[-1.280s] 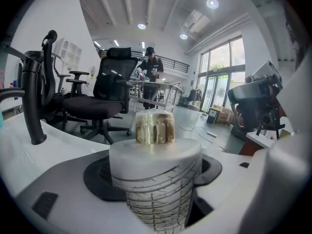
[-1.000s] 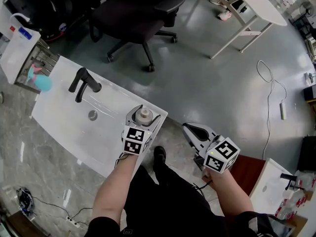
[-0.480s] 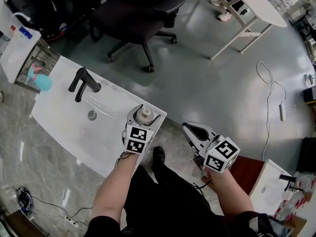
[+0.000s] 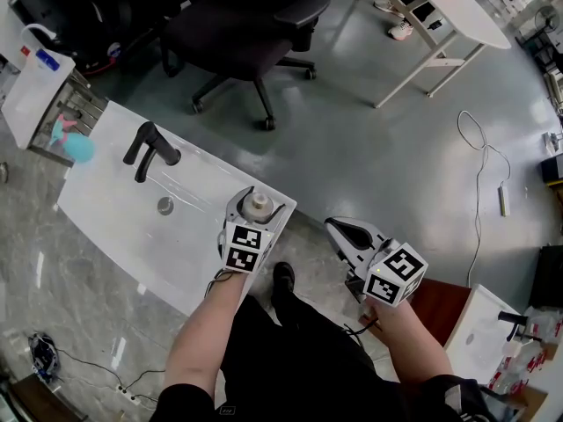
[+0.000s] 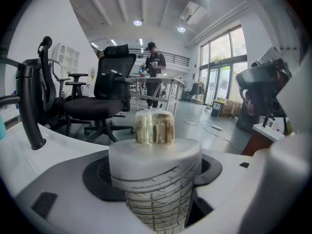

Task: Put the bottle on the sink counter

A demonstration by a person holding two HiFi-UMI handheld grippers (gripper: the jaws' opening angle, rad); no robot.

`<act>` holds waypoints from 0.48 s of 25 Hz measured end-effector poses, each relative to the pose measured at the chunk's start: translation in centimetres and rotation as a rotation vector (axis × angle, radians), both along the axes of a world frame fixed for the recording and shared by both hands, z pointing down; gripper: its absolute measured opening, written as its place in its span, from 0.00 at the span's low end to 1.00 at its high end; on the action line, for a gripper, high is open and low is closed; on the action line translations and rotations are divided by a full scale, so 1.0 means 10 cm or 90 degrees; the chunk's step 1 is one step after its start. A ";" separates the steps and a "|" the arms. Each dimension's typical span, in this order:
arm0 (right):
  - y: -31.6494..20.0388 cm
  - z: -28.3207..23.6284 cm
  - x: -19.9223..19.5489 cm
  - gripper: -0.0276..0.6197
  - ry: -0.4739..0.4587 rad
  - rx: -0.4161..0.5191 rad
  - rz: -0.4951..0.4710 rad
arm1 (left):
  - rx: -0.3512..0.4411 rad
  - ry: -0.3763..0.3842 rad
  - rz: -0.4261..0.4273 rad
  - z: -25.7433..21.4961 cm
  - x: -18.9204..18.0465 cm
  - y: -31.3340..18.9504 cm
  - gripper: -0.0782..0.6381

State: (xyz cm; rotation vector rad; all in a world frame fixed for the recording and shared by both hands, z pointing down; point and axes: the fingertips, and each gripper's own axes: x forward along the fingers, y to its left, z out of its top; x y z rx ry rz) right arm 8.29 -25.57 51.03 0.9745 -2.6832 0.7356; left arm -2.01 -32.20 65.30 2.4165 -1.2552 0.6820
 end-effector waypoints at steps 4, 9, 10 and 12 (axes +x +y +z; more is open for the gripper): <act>-0.02 -0.03 0.00 0.06 0.000 0.001 -0.001 | -0.001 -0.002 0.000 0.00 0.01 0.00 0.58; -0.04 -0.05 0.00 0.06 -0.007 0.007 -0.006 | -0.002 -0.002 0.000 0.00 0.00 0.00 0.58; -0.04 -0.05 0.00 0.06 -0.007 0.007 -0.007 | -0.001 -0.003 0.000 0.00 0.00 0.00 0.58; -0.05 -0.04 0.01 0.06 -0.005 0.005 -0.005 | -0.001 -0.006 0.001 0.00 0.00 0.01 0.58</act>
